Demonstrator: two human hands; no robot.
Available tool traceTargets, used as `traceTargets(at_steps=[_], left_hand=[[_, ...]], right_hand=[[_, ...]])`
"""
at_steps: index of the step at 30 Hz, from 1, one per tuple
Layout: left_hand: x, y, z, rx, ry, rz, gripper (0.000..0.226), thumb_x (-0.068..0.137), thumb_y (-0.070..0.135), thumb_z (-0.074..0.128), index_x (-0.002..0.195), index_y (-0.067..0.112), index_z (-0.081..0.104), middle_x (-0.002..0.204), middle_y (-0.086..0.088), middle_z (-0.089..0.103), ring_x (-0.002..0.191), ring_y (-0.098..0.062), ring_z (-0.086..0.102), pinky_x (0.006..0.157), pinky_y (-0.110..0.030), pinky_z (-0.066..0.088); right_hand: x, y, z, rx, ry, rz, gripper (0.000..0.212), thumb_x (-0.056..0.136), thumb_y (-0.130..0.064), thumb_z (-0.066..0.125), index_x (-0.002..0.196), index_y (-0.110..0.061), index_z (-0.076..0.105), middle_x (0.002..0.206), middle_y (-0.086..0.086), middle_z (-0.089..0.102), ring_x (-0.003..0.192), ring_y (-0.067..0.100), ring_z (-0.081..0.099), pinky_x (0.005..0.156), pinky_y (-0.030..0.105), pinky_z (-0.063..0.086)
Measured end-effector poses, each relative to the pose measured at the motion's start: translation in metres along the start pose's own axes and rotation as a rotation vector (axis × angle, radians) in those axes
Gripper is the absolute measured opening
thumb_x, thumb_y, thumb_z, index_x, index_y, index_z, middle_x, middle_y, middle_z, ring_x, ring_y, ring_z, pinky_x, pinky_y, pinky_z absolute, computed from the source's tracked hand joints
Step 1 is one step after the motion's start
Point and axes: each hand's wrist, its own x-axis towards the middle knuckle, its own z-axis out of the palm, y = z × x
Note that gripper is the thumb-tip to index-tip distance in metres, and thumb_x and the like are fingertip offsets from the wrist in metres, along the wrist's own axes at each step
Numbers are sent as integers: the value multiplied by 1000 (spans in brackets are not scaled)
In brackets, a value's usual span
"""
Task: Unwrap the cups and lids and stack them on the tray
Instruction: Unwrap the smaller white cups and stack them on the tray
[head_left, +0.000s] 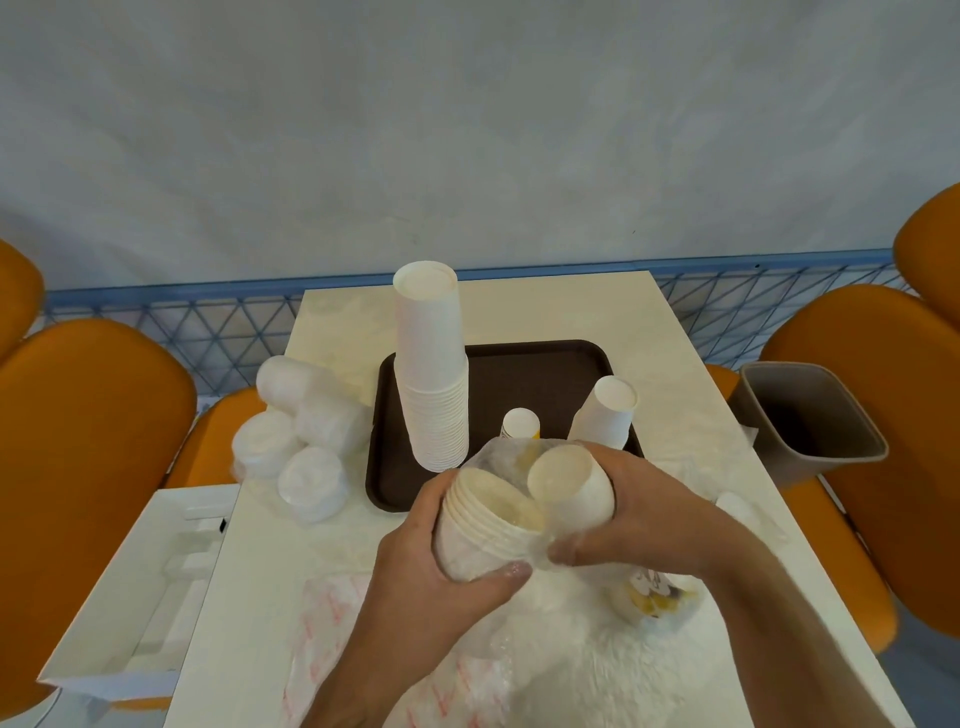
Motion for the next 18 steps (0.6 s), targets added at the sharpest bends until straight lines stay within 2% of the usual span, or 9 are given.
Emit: traceTargets(at_steps=[2, 5, 9, 11, 14, 18], left_hand=[[0, 1, -2, -27, 8, -2, 77, 63, 33, 93, 127, 44, 50, 115, 29, 61, 110, 4, 58, 83, -8, 48], [-1, 0, -5, -63, 16, 3, 76, 63, 29, 94, 124, 45, 52, 115, 24, 64, 109, 1, 60, 83, -11, 49], [-2, -3, -7, -70, 36, -19, 77, 62, 37, 93, 125, 46, 50, 115, 27, 62, 110, 4, 58, 81, -9, 49], [-4, -4, -7, -67, 34, -32, 77, 63, 34, 92, 126, 47, 49, 115, 30, 61, 109, 5, 58, 80, -9, 49], [-7, -4, -4, -67, 21, -31, 75, 64, 30, 92, 124, 48, 50, 114, 31, 61, 108, 6, 58, 80, -8, 49], [-9, 0, -1, -66, 15, -17, 72, 65, 26, 91, 120, 49, 50, 113, 36, 60, 106, 10, 57, 78, -4, 46]], right_hand=[[4, 11, 3, -34, 30, 8, 60, 68, -34, 92, 115, -41, 55, 106, -21, 64, 103, -3, 61, 83, 19, 53], [6, 24, 0, -10, 92, 39, 60, 79, -32, 86, 119, -48, 44, 116, -20, 57, 108, 5, 59, 83, 21, 53], [7, 27, -19, 295, 335, 19, 82, 91, -3, 69, 139, -51, 21, 123, -21, 40, 111, 11, 52, 87, 25, 51], [14, 27, -32, 308, 487, -22, 86, 92, 1, 64, 142, -49, 15, 126, -14, 37, 111, 9, 49, 91, 30, 50], [31, 27, -43, 173, 737, -41, 71, 91, -11, 72, 139, -34, 25, 128, -5, 40, 107, 16, 55, 89, 39, 56], [54, 37, -41, 100, 992, 56, 67, 78, -26, 86, 128, -28, 42, 129, -3, 51, 110, 23, 56, 88, 42, 58]])
